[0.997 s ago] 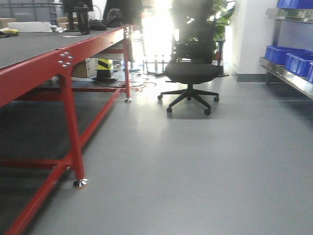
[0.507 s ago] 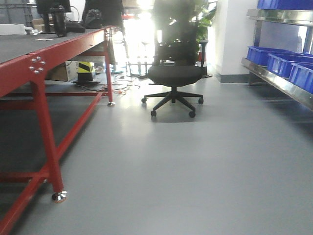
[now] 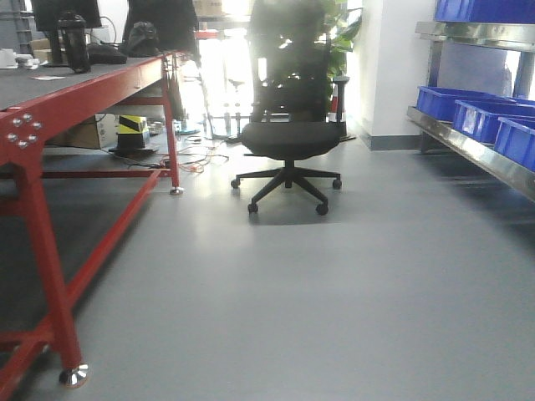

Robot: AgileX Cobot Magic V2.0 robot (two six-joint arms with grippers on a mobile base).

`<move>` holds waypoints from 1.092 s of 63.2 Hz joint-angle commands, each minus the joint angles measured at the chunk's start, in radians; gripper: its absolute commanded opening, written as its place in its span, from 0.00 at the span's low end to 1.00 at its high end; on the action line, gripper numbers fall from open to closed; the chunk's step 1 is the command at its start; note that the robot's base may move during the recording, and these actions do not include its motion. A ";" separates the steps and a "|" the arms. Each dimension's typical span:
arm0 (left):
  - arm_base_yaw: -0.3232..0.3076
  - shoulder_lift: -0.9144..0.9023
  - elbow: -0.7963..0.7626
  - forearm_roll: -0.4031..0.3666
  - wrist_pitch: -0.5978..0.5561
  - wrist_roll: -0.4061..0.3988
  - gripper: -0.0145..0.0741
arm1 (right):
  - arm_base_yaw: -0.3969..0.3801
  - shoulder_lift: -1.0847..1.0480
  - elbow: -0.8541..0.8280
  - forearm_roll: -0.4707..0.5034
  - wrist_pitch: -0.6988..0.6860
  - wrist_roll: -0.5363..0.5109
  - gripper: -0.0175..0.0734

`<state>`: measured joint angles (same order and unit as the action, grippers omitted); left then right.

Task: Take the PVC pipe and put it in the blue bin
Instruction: 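Drive the base to the metal shelf of blue bins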

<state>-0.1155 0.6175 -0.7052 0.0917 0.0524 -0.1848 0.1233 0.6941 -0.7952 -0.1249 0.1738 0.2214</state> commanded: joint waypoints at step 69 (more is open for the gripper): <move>-0.007 0.008 0.000 -0.001 -0.025 0.001 0.04 | 0.000 0.012 0.000 -0.004 -0.048 -0.006 0.01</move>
<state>-0.1155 0.6261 -0.7032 0.0917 0.0505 -0.1848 0.1233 0.7030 -0.7952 -0.1249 0.1522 0.2200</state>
